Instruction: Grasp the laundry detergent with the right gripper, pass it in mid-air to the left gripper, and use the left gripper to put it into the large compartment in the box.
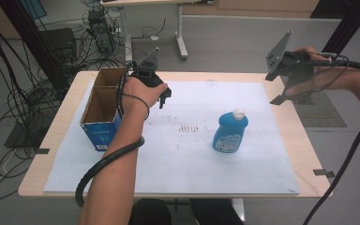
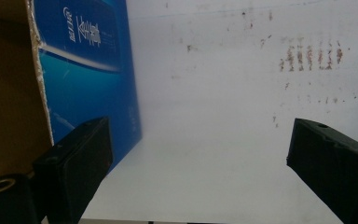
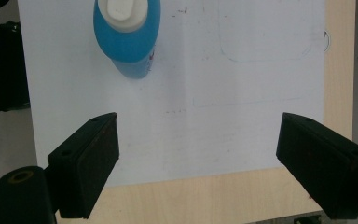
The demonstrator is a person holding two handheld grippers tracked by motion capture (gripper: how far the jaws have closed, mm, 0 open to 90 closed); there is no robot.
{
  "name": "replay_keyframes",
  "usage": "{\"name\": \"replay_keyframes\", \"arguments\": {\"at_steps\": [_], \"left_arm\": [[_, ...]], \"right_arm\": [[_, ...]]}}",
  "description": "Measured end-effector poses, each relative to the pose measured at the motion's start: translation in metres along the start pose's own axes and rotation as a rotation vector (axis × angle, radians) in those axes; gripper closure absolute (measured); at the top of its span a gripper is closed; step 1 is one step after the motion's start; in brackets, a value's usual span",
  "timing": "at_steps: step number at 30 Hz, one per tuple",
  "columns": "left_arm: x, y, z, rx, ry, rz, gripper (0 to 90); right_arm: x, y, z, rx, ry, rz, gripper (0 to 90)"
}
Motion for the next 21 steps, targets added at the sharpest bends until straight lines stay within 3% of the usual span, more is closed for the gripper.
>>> {"name": "replay_keyframes", "arguments": {"at_steps": [21], "left_arm": [[0.001,0.003,0.000,0.008,-0.001,-0.005,7.4]], "right_arm": [[-0.005,0.011,0.002,-0.028,-0.005,-0.007,12.9]]}}
Point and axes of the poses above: each handheld gripper's, and its own axes: y roughly backward along the jaws, z roughly out of its underside, x roughly to its right, the point moved 4 cm from there along -y, roughly forward along the jaws
